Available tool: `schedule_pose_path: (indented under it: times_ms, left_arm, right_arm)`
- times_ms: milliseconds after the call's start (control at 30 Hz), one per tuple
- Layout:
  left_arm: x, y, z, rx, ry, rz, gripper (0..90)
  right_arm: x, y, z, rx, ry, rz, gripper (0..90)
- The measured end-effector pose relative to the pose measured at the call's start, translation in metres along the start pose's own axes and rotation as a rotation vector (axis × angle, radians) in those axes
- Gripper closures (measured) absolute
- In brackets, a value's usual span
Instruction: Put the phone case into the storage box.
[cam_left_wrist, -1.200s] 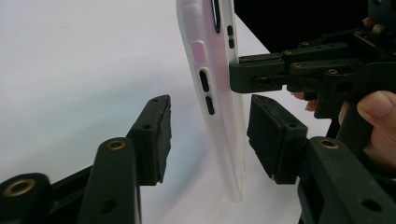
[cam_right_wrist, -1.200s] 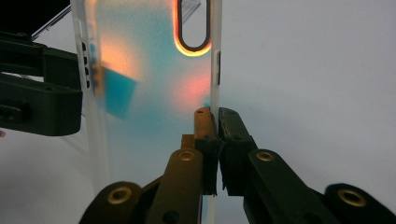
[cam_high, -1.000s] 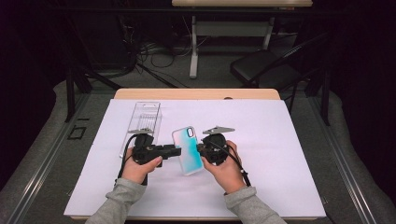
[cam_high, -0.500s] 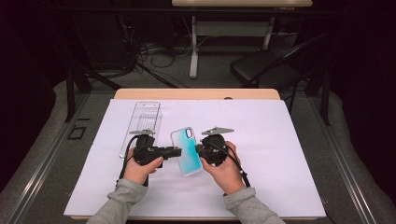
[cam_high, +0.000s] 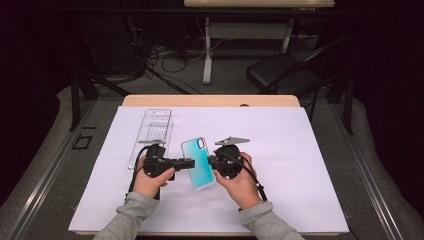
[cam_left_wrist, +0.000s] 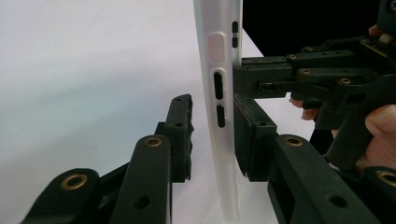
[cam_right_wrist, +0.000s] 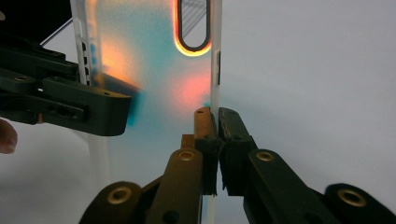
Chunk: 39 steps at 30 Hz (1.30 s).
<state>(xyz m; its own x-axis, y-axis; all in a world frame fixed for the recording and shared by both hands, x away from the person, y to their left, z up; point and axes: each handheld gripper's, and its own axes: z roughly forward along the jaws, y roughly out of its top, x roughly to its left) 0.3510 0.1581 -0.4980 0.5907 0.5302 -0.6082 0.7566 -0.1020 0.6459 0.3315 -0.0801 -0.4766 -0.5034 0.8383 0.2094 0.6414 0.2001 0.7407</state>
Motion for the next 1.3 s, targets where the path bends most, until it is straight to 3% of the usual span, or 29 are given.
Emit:
schedule_pose_path:
  times_ms: [1300]
  left_arm:
    - [0.0032,-0.0028,0.0027,-0.012,-0.030,-0.036,78.9]
  right_arm:
    - [0.0038,-0.0014,0.0020,0.002,0.024,-0.001,86.9]
